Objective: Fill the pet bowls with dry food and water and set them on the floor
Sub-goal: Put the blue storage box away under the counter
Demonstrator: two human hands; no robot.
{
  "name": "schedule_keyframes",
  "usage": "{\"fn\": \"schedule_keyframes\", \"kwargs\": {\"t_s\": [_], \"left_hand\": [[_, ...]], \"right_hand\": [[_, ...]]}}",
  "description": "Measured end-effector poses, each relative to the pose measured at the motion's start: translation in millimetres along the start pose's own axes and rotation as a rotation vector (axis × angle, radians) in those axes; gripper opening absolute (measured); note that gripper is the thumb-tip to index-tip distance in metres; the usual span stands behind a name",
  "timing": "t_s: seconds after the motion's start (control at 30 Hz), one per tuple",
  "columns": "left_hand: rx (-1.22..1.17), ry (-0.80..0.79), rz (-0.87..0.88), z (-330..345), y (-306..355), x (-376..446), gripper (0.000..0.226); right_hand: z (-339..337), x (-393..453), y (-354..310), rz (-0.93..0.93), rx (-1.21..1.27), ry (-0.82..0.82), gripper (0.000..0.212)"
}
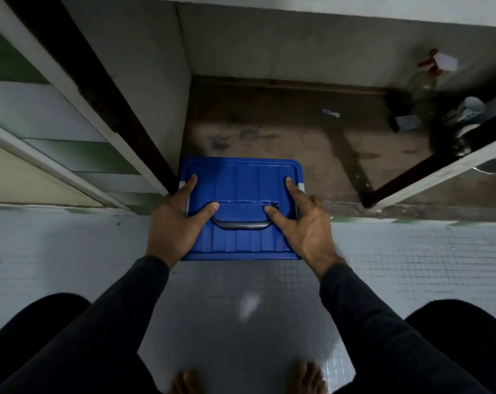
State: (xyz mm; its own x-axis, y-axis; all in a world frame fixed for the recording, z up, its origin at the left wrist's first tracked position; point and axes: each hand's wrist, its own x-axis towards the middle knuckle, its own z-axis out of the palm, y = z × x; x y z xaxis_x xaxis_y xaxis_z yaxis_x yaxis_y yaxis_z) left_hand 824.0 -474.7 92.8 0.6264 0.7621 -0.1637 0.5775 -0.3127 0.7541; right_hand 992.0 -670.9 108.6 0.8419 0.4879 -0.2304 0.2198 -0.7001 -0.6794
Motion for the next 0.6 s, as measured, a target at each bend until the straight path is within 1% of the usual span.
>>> {"fn": "schedule_keyframes", "kwargs": {"t_s": [0.13, 0.23, 0.4, 0.53, 0.6], "left_hand": [[0.091, 0.025, 0.033, 7.1, -4.7, 25.3, 0.083], [0.104, 0.030, 0.063, 14.0, -1.6, 40.7, 0.081], [0.013, 0.003, 0.042, 25.1, 0.2, 65.7, 0.082], [-0.006, -0.006, -0.002, 31.2, 2.6, 88.2, 0.085], [-0.056, -0.014, -0.016, 34.1, 3.2, 99.0, 0.086]], "right_hand": [[5.7, 26.9, 2.2, -0.029, 0.006, 0.010, 0.083], [8.9, 48.2, 4.2, -0.037, 0.008, 0.012, 0.082], [14.0, 78.7, 7.7, -0.056, -0.034, 0.016, 0.081], [19.3, 101.6, 6.9, -0.059, -0.019, 0.040, 0.083], [19.8, 112.5, 5.4, -0.069, -0.011, 0.047, 0.084]]}}
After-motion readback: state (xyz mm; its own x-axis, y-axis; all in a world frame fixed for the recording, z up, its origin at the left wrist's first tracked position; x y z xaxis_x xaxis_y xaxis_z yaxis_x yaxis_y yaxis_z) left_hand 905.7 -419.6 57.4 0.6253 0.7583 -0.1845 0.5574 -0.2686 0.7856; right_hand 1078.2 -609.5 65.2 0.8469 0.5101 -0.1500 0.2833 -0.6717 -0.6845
